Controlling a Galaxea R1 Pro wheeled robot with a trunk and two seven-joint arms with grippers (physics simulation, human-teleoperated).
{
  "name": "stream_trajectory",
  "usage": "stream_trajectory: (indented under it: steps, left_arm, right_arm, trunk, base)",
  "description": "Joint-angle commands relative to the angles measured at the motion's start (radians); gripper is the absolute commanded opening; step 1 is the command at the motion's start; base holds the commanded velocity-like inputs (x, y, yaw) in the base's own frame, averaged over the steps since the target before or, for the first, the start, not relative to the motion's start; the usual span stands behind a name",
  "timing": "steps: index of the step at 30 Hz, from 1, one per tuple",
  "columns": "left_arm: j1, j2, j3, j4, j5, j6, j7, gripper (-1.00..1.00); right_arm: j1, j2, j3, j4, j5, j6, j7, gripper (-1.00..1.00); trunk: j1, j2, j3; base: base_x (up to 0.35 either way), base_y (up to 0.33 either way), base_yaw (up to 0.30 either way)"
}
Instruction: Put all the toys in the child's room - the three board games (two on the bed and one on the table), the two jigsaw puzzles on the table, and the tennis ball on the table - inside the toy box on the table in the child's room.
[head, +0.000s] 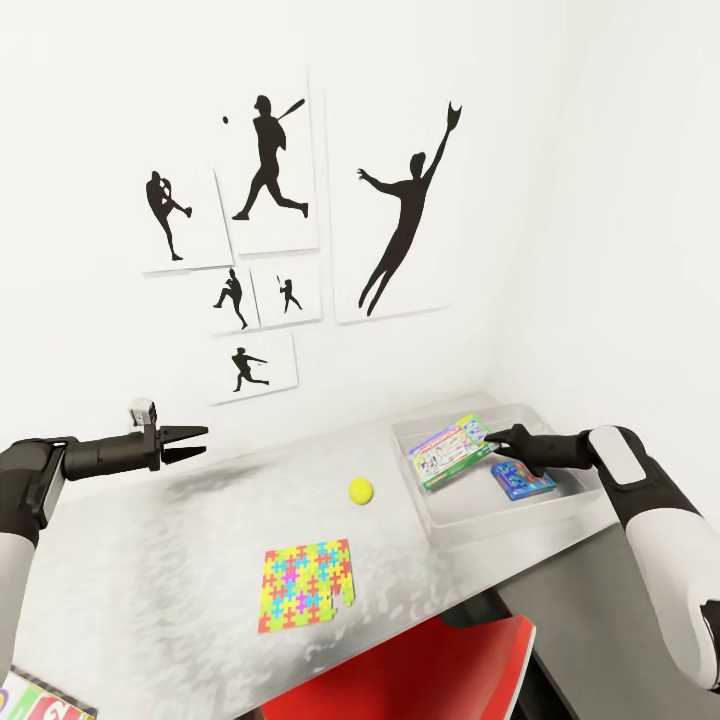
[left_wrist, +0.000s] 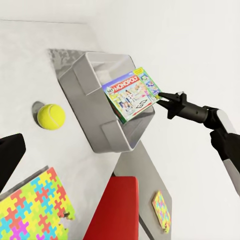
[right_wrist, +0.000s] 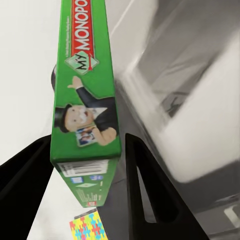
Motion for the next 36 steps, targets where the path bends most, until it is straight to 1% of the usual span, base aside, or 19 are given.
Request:
stream_trajectory:
  steps: [1, 15, 16, 36]
  left_arm:
    - [-0.001, 0.000, 0.002, 0.000, -0.011, 0.010, -0.009, 1.00]
    - [-0.001, 0.000, 0.002, -0.001, -0.011, 0.010, -0.009, 1.00]
    - [-0.001, 0.000, 0.002, 0.000, -0.011, 0.010, -0.009, 1.00]
    - [-0.001, 0.000, 0.001, 0.000, -0.011, 0.010, -0.009, 1.00]
  right_arm:
    - [-0.001, 0.000, -0.003, 0.000, -0.001, 0.005, -0.001, -1.00]
    - [-0.001, 0.001, -0.003, 0.017, -0.001, 0.005, -0.001, -1.00]
    - [-0.001, 0.002, -0.003, 0.018, -0.001, 0.005, 0.000, 1.00]
    - [-0.002, -0.001, -0.002, 0.016, -0.003, 0.005, 0.002, 1.00]
  trunk:
    - [0.001, -0.002, -0.002]
    - [0.001, -0.002, -0.002]
    - [0.001, -0.002, -0.002]
    - [0.001, -0.002, -0.002]
  base:
    - [0.000, 0.000, 0.000]
    - [0.000, 0.000, 0.000]
    - [0.000, 0.000, 0.000]
    - [0.000, 0.000, 0.000]
